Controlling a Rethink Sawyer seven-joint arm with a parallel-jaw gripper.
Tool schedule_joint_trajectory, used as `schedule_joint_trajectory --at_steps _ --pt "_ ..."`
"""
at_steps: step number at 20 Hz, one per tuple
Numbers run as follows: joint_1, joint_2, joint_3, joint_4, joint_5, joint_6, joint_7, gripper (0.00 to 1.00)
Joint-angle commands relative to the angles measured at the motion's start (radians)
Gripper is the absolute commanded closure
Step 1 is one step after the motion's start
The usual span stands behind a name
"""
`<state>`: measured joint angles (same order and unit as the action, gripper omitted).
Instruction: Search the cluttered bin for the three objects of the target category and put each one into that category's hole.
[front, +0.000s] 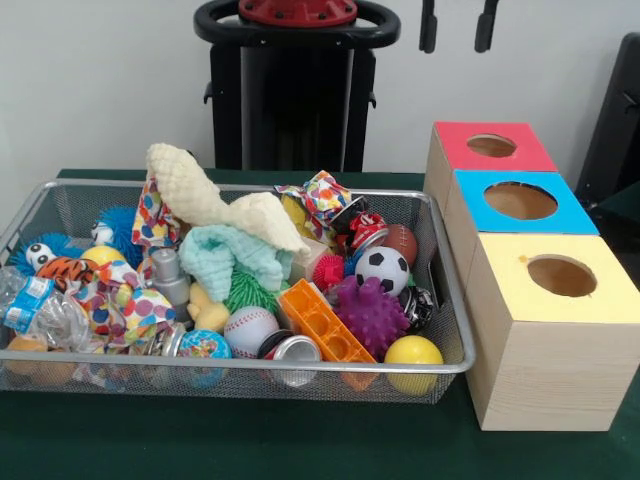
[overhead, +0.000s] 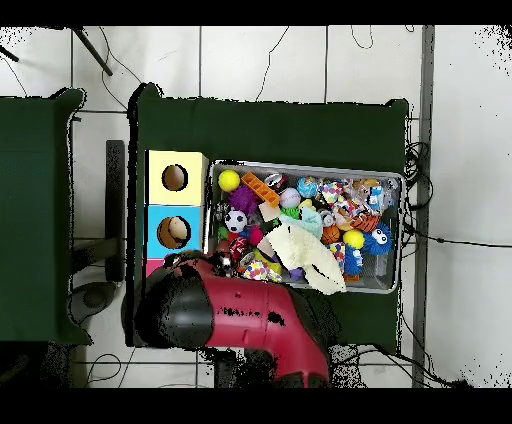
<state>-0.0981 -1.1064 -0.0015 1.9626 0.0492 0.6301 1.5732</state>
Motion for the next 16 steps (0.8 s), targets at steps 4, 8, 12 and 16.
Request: schedule_joint_trajectory --at_steps 4,8,12,16 --pt "-0.151 0.079 0.120 -0.054 0.049 -0.053 0.017 0.00" --pt "-0.215 0.070 0.172 0.037 0.055 -0.153 -0.012 0.00" --pt "-0.288 0.086 0.242 0.108 0.027 -0.252 -0.030 0.00" --pt "-0.339 0.117 0.291 0.179 -0.040 -0.373 0.002 0.00"
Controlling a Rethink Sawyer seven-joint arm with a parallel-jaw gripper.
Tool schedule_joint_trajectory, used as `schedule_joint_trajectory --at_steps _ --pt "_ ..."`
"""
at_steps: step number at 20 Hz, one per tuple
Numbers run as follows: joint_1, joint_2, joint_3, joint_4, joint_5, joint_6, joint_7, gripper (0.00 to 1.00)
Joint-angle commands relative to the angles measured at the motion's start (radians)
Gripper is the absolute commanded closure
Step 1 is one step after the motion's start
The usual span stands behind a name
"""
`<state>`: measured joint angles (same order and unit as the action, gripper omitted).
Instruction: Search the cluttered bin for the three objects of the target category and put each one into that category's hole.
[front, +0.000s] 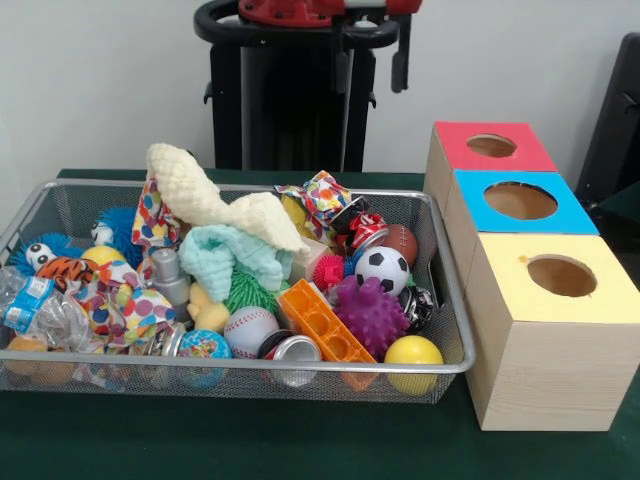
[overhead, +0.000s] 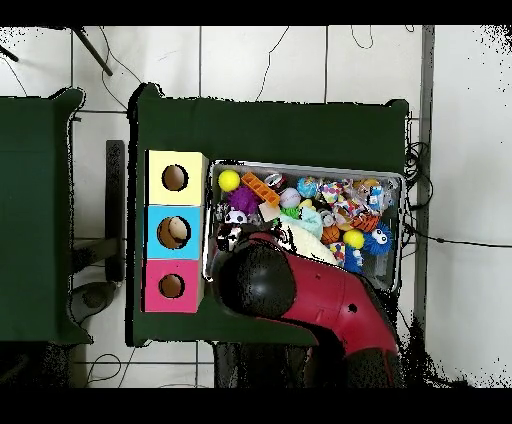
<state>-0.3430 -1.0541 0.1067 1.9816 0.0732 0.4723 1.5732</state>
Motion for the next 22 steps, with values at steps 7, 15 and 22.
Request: schedule_joint_trajectory --at_steps 7,15,22 --pt "-0.110 0.163 0.183 0.173 -0.161 -0.346 0.052 0.00" --pt "-0.111 0.228 0.174 0.177 -0.242 -0.398 0.081 0.00" --pt "-0.158 0.235 0.223 0.211 -0.274 -0.421 0.110 0.00"
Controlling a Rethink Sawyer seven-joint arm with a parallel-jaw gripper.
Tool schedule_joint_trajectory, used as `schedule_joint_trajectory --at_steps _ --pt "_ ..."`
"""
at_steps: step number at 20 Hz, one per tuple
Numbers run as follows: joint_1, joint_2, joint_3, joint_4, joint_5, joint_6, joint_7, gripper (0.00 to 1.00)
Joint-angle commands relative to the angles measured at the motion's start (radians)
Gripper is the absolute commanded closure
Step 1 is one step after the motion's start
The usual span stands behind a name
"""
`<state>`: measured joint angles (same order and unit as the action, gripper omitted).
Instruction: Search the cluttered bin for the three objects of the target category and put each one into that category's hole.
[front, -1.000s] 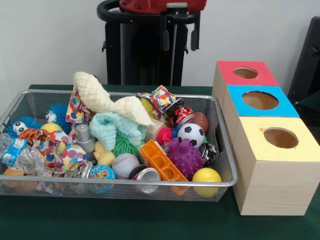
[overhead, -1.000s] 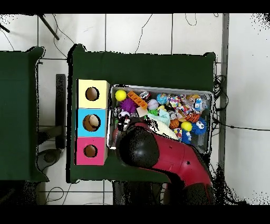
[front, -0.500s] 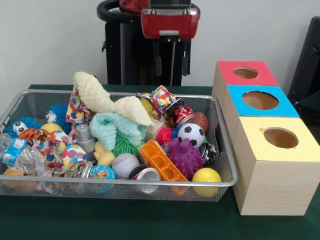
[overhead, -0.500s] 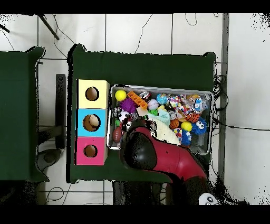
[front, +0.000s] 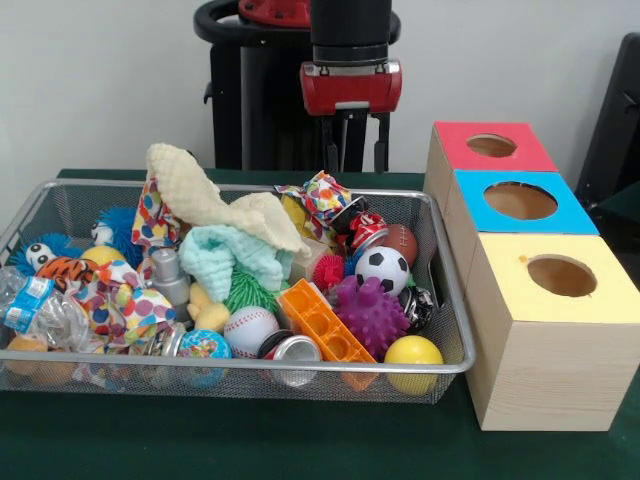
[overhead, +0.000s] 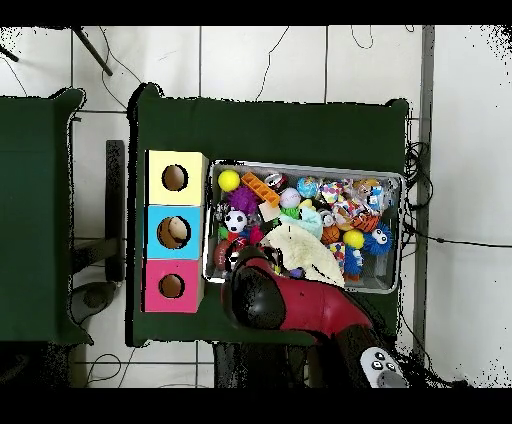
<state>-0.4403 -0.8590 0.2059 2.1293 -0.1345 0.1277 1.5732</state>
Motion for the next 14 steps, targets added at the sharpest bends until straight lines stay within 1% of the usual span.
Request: schedule_joint_trajectory --at_steps 1,5,8,10,14 --pt "-0.069 0.035 0.133 0.064 -0.066 -0.066 0.108 0.00" --pt "-0.084 0.020 0.143 0.071 -0.073 -0.049 0.108 0.00" --pt "-0.084 0.053 0.138 0.069 -0.089 -0.076 0.112 0.00" --pt "-0.086 0.078 0.133 0.054 -0.109 -0.106 0.110 0.00" --pt "-0.100 0.112 0.131 0.032 -0.130 -0.113 0.103 0.00"
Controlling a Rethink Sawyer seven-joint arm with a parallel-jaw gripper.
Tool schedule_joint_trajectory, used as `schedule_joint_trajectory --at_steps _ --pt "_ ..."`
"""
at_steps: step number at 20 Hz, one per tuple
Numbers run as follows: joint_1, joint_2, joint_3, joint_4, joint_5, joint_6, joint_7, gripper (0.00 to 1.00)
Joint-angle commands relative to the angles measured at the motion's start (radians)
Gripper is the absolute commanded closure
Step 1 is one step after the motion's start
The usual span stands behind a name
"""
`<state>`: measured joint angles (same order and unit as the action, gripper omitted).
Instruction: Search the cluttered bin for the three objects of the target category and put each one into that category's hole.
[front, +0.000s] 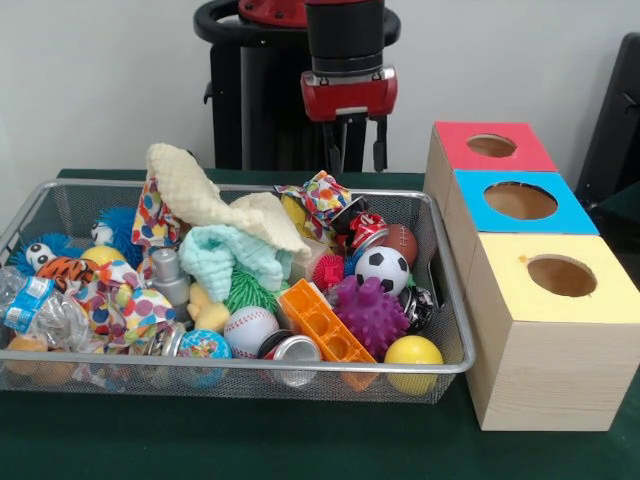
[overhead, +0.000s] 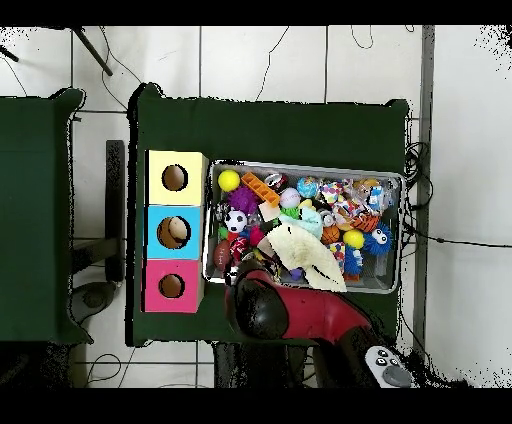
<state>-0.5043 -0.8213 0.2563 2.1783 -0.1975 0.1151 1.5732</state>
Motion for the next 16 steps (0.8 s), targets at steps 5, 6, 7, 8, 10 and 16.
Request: schedule_joint_trajectory --at_steps 5,6,7,8,10,16 --pt "-0.037 0.068 0.071 -0.021 -0.078 -0.096 0.110 0.00" --pt "-0.036 0.071 0.069 -0.023 -0.080 -0.097 0.112 0.00" --pt "-0.035 0.080 0.064 -0.025 -0.085 -0.106 0.115 0.00" --pt "-0.033 0.088 0.059 -0.027 -0.089 -0.115 0.117 0.00" --pt "-0.044 0.104 0.060 -0.029 -0.101 -0.127 0.114 0.00" --pt "-0.070 0.120 0.062 -0.029 -0.138 -0.140 0.107 0.00"
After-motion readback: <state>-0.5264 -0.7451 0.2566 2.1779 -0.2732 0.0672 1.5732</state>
